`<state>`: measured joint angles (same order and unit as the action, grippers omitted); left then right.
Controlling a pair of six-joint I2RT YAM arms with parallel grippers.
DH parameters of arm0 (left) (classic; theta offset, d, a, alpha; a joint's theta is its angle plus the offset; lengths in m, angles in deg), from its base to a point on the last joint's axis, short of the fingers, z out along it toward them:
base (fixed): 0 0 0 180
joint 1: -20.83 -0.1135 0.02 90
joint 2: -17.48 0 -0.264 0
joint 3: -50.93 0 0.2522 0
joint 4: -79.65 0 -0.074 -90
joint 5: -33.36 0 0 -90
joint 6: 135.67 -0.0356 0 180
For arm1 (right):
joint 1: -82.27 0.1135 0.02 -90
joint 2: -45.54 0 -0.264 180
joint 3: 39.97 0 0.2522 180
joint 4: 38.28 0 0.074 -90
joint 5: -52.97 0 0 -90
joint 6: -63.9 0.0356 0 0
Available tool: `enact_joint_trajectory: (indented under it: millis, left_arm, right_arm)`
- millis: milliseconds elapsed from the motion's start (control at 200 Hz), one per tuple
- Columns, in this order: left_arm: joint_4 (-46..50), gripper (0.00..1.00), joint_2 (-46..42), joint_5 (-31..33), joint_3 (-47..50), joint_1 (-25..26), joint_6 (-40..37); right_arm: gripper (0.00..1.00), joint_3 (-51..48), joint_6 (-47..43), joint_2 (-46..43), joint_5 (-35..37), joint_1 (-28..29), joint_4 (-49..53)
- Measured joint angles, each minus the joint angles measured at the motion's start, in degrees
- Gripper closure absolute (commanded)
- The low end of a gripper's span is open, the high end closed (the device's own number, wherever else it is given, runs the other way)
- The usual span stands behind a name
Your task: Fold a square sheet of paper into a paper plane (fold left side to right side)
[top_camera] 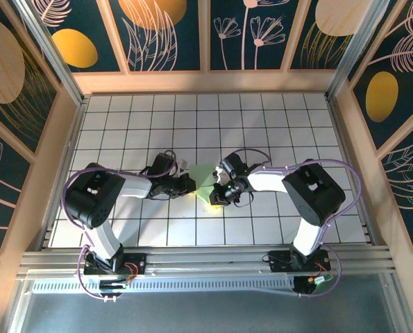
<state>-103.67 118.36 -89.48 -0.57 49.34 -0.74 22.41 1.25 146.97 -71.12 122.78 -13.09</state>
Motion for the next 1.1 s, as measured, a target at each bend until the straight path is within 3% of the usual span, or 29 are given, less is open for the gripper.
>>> enact_joint_trajectory:
  millis: [285, 520, 726, 851, 1096]
  left_arm:
    - [1.20, 1.00, -0.31, 0.74, -0.55, -7.34, -3.78]
    - [5.81, 1.00, -8.31, 7.43, 1.49, -10.38, -6.82]
    - [3.98, 1.00, -14.47, 5.62, 3.80, -2.93, -5.16]
    - [1.20, 1.00, -12.52, 3.37, 4.74, 1.33, -2.32]
    - [-1.46, 1.00, -5.99, 1.70, 3.67, 3.72, -0.15]
  right_arm:
    - [1.00, 0.09, 0.00, 0.00, 0.00, 0.00, 0.04]
    - [1.00, 0.15, 0.04, 0.00, 0.00, 0.07, 0.04]
    - [1.00, 0.31, 0.04, 0.00, 0.15, 0.11, 0.22]
    - [1.00, 0.31, 0.07, 0.00, 0.15, 0.11, 0.22]
    - [1.00, 0.42, 0.20, 0.11, 0.15, 0.11, 0.39]
